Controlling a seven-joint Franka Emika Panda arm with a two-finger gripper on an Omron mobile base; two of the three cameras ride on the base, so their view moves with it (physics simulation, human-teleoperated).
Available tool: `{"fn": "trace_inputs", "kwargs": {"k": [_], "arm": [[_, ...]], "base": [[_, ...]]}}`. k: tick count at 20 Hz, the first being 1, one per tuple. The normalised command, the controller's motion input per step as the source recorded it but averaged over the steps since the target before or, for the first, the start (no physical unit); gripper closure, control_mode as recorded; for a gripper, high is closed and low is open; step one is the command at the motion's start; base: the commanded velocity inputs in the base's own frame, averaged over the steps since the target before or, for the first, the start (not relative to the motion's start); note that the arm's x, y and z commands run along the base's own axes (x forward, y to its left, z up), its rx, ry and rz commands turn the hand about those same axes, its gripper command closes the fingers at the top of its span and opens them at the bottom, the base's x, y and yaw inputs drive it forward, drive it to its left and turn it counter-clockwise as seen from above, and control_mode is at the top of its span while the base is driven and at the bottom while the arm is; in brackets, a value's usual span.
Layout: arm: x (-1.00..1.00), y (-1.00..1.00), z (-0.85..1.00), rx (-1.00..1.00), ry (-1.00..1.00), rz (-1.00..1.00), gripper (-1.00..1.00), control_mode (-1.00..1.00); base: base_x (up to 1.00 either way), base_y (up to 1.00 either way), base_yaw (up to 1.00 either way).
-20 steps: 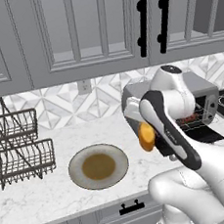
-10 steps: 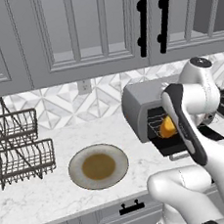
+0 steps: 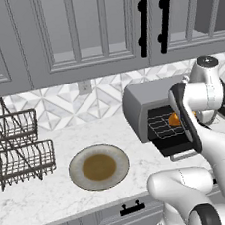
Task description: Pick up the kebab skewer and baguette bread, and place them inside the toaster oven. Close the toaster oven door and start by setting the timer.
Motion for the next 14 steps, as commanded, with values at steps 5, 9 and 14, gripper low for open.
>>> {"fn": "trace_inputs", "kwargs": {"k": [5, 9, 14], "arm": [[0.17, -0.28, -0.03, 0.06, -0.03, 0.00, 1.00, -1.00], [0.24, 0.00, -0.19, 0.04, -0.03, -0.06, 1.00, -1.00], [0.32, 0.00, -0.38, 0.10, -0.05, -0.03, 1.00, -1.00]], "base": [[0.00, 0.00, 0.00], [0.00, 0.00, 0.00], [0.00, 0.00, 0.00]]}}
